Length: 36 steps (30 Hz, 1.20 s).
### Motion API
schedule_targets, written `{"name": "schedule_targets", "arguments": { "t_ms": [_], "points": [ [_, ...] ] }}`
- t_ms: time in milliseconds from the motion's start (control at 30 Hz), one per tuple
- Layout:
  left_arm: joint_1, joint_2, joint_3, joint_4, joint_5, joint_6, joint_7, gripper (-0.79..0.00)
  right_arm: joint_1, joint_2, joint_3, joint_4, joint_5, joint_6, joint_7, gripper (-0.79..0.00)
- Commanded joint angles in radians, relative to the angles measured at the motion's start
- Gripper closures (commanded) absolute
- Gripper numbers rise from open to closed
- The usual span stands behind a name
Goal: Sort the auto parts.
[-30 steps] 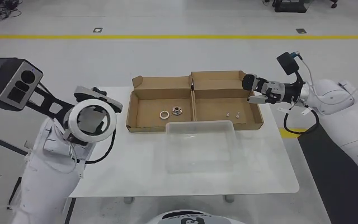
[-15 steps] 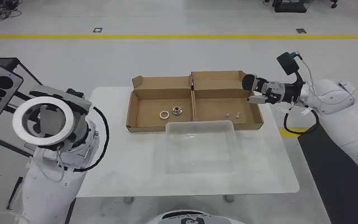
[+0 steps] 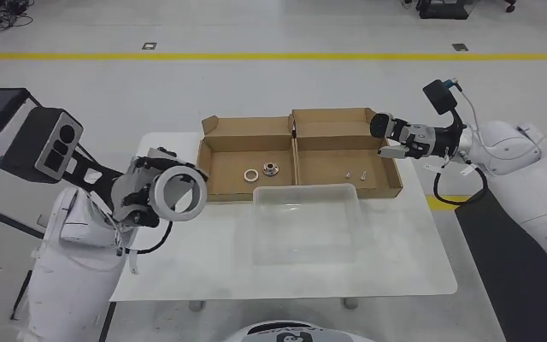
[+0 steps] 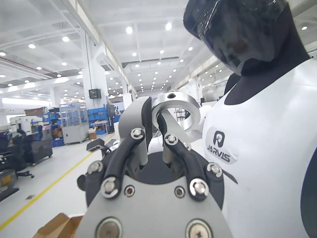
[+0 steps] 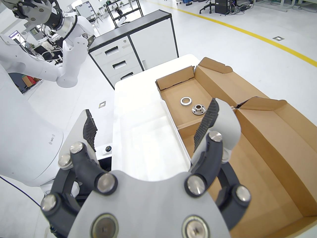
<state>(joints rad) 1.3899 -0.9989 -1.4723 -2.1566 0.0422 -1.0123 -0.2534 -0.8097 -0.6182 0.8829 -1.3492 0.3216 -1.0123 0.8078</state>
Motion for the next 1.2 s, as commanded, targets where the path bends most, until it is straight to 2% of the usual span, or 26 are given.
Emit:
{"name": "schedule_targets", "arguments": {
  "t_ms": [0, 467, 600, 933, 1167],
  "points": [
    [0.007, 0.0, -0.004, -0.004, -0.014, 0.0, 0.003, 0.0, 0.0, 0.0, 0.0, 0.0, 0.0, 0.0, 0.0, -0.785],
    [0.027, -0.024, -0.002, -0.053, -0.164, 0.0, 0.161, 0.0, 0.0, 0.0, 0.0, 0.0, 0.0, 0.0, 0.0, -0.785],
    [0.032, -0.029, -0.011, -0.052, -0.156, 0.0, 0.143, 0.0, 0.0, 0.0, 0.0, 0.0, 0.0, 0.0, 0.0, -0.785],
    [0.074, -0.013, -0.071, -0.016, -0.086, 0.0, -0.078, 0.0, 0.0, 0.0, 0.0, 0.0, 0.0, 0.0, 0.0, -0.785],
    [0.094, -0.01, -0.081, -0.019, -0.155, 0.0, -0.08, 0.0, 0.0, 0.0, 0.0, 0.0, 0.0, 0.0, 0.0, -0.785]
  ]
}}
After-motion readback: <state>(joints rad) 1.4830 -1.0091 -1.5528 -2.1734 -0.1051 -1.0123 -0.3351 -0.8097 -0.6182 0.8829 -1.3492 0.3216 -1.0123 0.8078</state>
